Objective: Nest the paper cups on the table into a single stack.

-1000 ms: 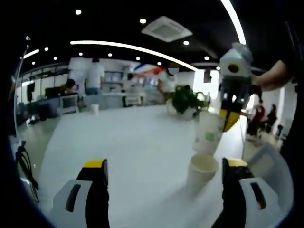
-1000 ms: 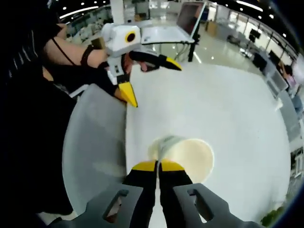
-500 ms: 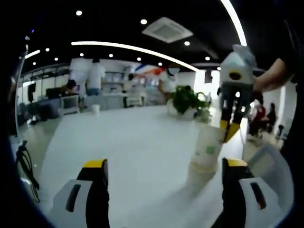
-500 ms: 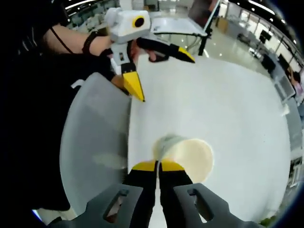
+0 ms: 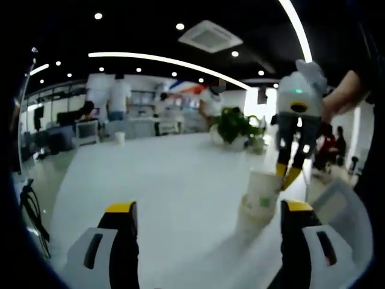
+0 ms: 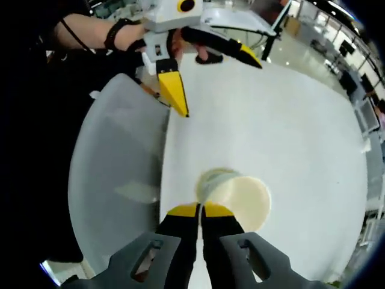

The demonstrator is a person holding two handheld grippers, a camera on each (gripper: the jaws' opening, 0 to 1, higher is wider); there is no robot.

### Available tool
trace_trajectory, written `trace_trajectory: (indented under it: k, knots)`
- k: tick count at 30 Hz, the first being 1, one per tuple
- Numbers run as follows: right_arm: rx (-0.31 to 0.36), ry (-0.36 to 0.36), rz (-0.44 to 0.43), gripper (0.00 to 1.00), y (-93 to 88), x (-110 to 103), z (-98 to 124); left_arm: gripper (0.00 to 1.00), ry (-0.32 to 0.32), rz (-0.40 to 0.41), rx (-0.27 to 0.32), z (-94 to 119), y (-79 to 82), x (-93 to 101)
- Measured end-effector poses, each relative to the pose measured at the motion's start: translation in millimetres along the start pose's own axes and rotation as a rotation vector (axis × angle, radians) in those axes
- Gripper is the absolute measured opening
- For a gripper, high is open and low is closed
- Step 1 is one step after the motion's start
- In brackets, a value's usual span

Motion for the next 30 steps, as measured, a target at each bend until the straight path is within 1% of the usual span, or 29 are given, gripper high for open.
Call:
trace_trajectory:
  k: [4, 12, 15, 17, 21, 24, 25, 26, 27, 30]
  knots:
    - [-0.015, 0.01, 0.01, 0.0, -0.2, 1, -6, 0.96, -0.003, -0.005, -0.007, -1, -0.1, -1.5]
    - [-0.03, 0.026, -0.011, 0.0, 3.2, 3, -13, 0.97, 0.003, 0.005, -0.014, 2, -2.5, -4.5]
    - [-0.02, 0.039, -0.012, 0.0, 2.9, 3, -17, 0.97, 0.005, 0.004, -0.016, 3, -2.5, -4.9]
    - [0.003, 0.037, 0.007, 0.0, 3.3, 3, -18, 0.97, 0.006, 0.01, -0.022, 3, -3.8, -5.8]
    - [0.008, 0.046, 0.025, 0.0, 1.4, 2, -22, 0.97, 0.012, 0.013, -0.022, 5, -4.4, -6.1]
    - [0.012, 0.041, 0.037, 0.08, -0.8, 1, -26, 0.97, 0.014, 0.015, -0.019, 5, -4.4, -6.3]
    - [0.014, 0.043, 0.036, 0.09, -1.0, 1, -26, 0.97, 0.014, 0.017, -0.02, 5, -4.5, -5.9]
    - [0.038, 0.066, 0.018, 0.09, -0.9, -1, -27, 0.97, 0.014, 0.02, -0.022, 5, -4.8, -5.9]
    - [0.041, 0.069, 0.015, 0.09, -1.0, -1, -27, 0.97, 0.014, 0.023, -0.024, 5, -5.2, -6.0]
    - [0.06, 0.053, 0.022, 0.13, -1.8, -1, -25, 0.97, 0.014, 0.023, -0.024, 5, -5.2, -5.6]
Point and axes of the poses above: the point that each gripper's makers call its tool centre point, and the gripper's own axes: z roughly backward along the fingers, x roughly to its right, y roughly out of its top, the point moved 10 cm from there along z, roughly backward along the fingers, and after that the axes turned 8 degrees about -y, right-handed, at the moved point
